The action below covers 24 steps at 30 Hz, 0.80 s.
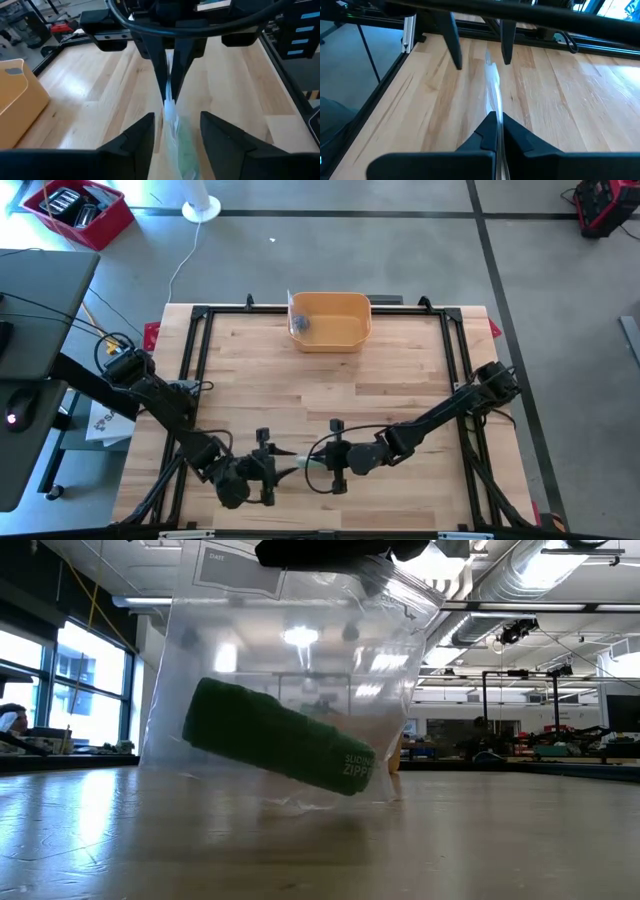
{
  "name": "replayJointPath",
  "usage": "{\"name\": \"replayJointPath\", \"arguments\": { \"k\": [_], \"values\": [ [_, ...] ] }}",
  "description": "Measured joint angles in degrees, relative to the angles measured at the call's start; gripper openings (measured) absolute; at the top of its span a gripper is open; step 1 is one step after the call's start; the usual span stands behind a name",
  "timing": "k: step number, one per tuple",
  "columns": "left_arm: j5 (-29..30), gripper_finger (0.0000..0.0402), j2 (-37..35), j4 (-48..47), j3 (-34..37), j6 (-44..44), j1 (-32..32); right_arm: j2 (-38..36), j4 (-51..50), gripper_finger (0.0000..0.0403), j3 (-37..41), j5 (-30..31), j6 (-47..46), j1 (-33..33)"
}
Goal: Roll bandage
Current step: Close the transparent zip bag with the rolled green bandage
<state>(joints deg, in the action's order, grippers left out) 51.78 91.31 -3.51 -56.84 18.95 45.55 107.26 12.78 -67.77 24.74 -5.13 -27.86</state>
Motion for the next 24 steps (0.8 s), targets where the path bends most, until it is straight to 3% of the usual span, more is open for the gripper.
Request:
{"name": "replayJointPath", "arguments": {
  "k": [13, 24],
  "values": [
    [-0.2, 0.0009, 0.2, 0.0, 0.0, -1.3, -0.9, 0.0, -0.1, 0.0000, 0.0, 0.0, 0.0, 0.0],
    [-0.5, 0.0002, 0.2, -0.1, 0.0, -1.2, -1.0, -0.8, -0.6, 0.0017, 0.0, 2.7, 3.9, -0.1]
  ]
}}
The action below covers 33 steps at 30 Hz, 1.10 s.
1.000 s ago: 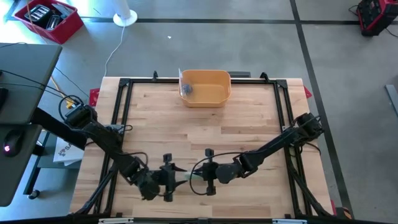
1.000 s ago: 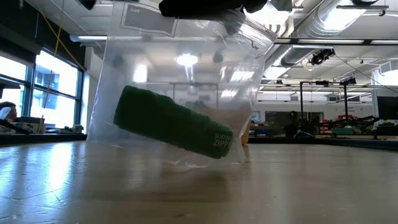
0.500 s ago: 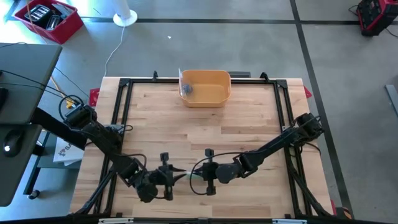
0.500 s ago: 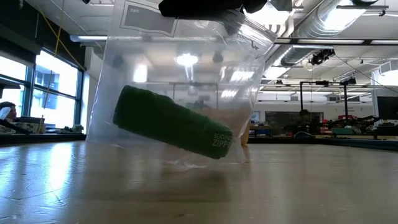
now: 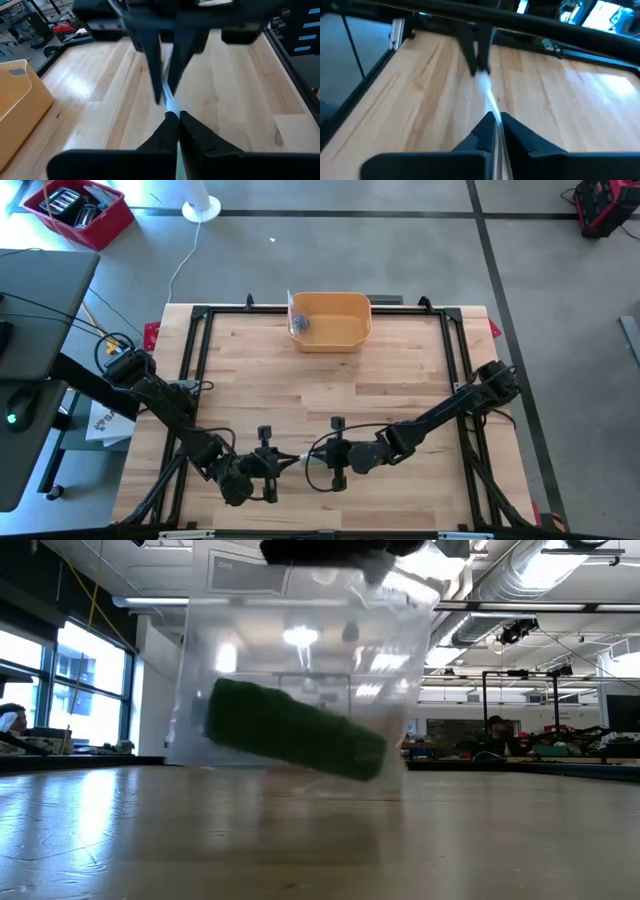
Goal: Roll bandage
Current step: Close the transparent zip bag with the rolled green bandage
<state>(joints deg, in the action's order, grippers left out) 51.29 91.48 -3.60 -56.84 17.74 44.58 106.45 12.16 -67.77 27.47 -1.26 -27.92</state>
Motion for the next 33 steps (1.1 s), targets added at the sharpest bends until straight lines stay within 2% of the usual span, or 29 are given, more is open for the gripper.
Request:
{"name": "replayJointPath", "arguments": {
  "k": [9, 14, 18, 26, 33],
  "values": [
    [0.1, 0.0001, 0.1, 0.5, 0.0, 0.1, 0.0, -1.5, 3.7, 0.0147, -0.1, -2.5, 3.1, 0.0],
    [0.3, 0.0001, 0.1, 0.8, 0.0, 0.2, 0.0, 0.6, 5.5, 0.0175, -0.1, -3.3, 4.3, 0.2],
    [0.3, 0.0001, 0.1, 0.9, 0.0, 0.2, -0.1, 1.9, 8.8, 0.0162, -0.1, -3.7, 4.6, 0.6],
    [0.5, 0.0001, 0.1, 2.8, 0.0, -0.3, -0.3, 2.0, 9.7, 0.0073, -0.1, -5.5, 4.3, 1.1],
    [0.6, 0.0001, 0.1, 3.0, 0.0, -0.3, -0.3, 2.0, 9.7, 0.0018, -0.1, -3.9, 5.8, 0.8]
  ]
}}
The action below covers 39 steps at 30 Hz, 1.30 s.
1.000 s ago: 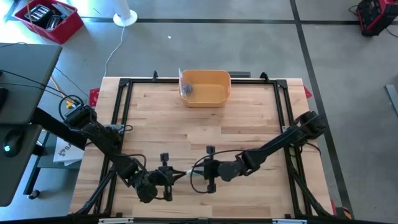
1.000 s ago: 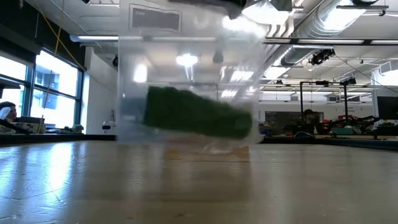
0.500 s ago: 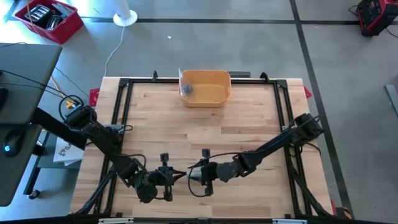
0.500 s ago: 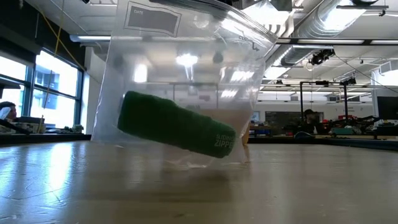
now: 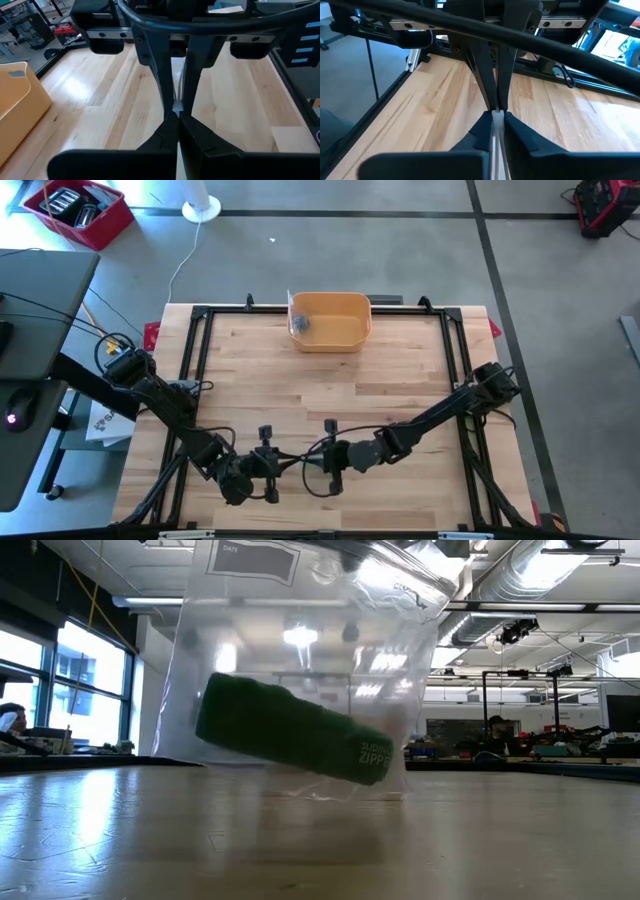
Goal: Roll bandage
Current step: Close the transparent zip bag with the rolled green bandage
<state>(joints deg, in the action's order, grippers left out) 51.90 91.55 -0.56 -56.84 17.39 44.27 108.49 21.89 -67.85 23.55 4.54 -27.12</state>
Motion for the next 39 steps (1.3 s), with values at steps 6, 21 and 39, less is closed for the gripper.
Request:
{"name": "replayJointPath", "arguments": {
  "k": [6, 21, 39],
  "values": [
    [-0.1, 0.0001, 0.0, -2.1, 0.0, 1.2, 0.1, 0.0, -0.4, 0.0016, 0.0, 0.7, -0.2, -0.6],
    [0.1, 0.0000, 0.0, -7.7, -0.1, 5.9, 3.1, -5.1, -16.3, 0.0013, 0.0, 2.9, -6.3, -3.1],
    [-0.9, 0.0000, 0.0, -10.0, 0.0, 6.5, 5.3, -9.4, -38.8, 0.0014, 0.0, 1.0, -20.5, -6.7]
  ]
}}
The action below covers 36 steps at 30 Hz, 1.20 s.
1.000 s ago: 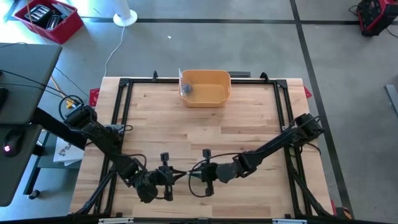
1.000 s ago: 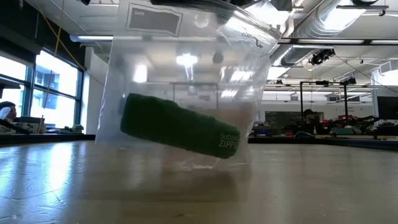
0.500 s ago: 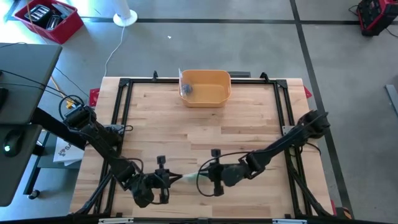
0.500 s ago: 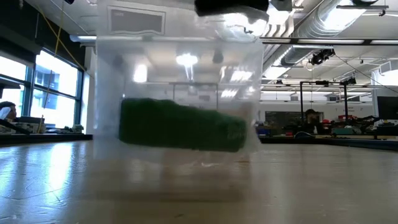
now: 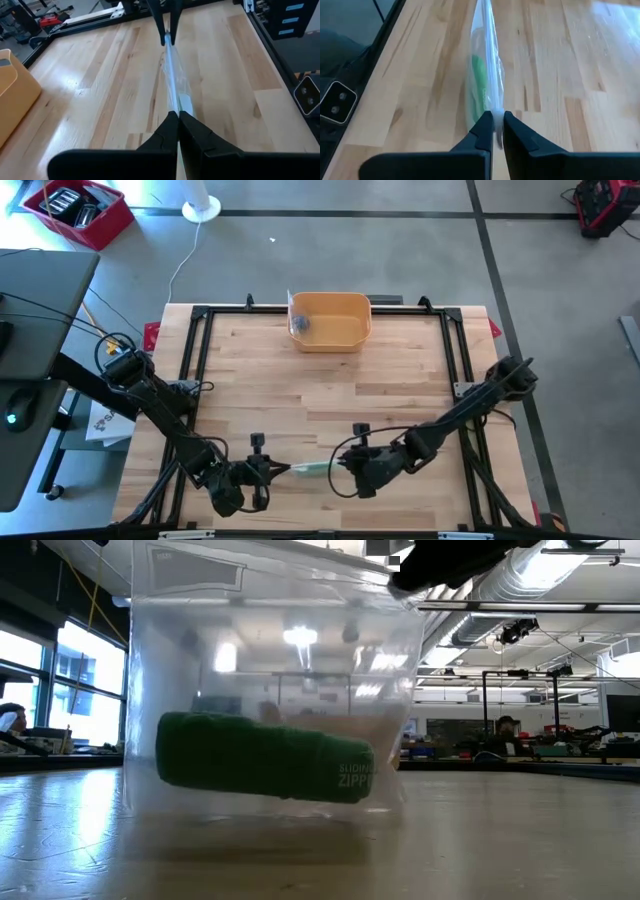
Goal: Roll bandage
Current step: Close the transparent zip bag with the rolled green bandage, then put the transparent zip bag with the rolled green bandage into the yellow bin
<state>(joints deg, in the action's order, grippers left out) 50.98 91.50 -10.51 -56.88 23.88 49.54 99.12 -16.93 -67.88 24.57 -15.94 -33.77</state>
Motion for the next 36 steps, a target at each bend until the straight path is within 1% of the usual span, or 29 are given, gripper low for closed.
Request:
{"name": "replayJointPath", "arguments": {
  "k": [5, 8, 11, 14, 17, 20, 22, 25, 28, 30, 33, 36],
  "values": [
    [0.1, 0.0000, 0.0, 0.2, 0.0, 0.1, 0.0, -1.2, -1.5, 0.0014, 0.0, 0.9, -0.6, -0.5],
    [0.2, 0.0000, 0.0, 0.6, 0.0, 0.0, 0.0, -3.2, -2.0, 0.0015, 0.0, 3.4, -0.6, -0.7],
    [0.6, 0.0000, 0.0, 0.9, 0.0, 0.0, -0.1, -5.6, -1.2, 0.0026, 0.1, 5.9, -1.3, -0.7],
    [-0.5, 0.0000, -0.1, 0.3, 0.1, 0.0, -0.2, -7.2, 2.0, 0.0056, 0.2, 6.0, -1.6, -0.6],
    [-0.6, 0.0000, -0.1, 0.7, 0.1, 0.0, -0.2, -7.1, 7.0, 0.0101, 0.2, 2.6, -1.8, 0.2],
    [-0.4, 0.0000, -0.1, 0.7, 0.1, 0.0, -0.3, -5.2, 12.7, 0.0150, 0.2, 1.1, -1.8, 1.2],
    [0.1, 0.0000, -0.1, 1.1, 0.1, 0.0, -0.4, -3.4, 15.1, 0.0177, 0.2, -1.5, 0.6, 2.2],
    [0.4, 0.0000, -0.1, 1.5, 0.1, -0.4, -0.5, -0.7, 18.2, 0.0197, 0.2, -5.5, 1.4, 3.8],
    [0.5, 0.0000, -0.1, 1.6, 0.1, -0.5, -0.9, 1.4, 19.0, 0.0198, 0.2, -6.2, 0.2, 5.5],
    [0.6, 0.0000, -0.1, 1.7, 0.1, -0.5, -1.2, 2.2, 18.3, 0.0188, 0.2, -6.2, -0.1, 6.5],
    [0.6, 0.0000, -0.1, 1.7, 0.1, -0.5, -1.6, 2.8, 17.9, 0.0157, 0.1, -8.8, -0.1, 7.4],
    [0.7, 0.0000, -0.1, 1.8, 0.1, -0.5, -2.2, 2.8, 16.9, 0.0109, 0.1, -11.3, -0.1, 7.7]
  ]
}}
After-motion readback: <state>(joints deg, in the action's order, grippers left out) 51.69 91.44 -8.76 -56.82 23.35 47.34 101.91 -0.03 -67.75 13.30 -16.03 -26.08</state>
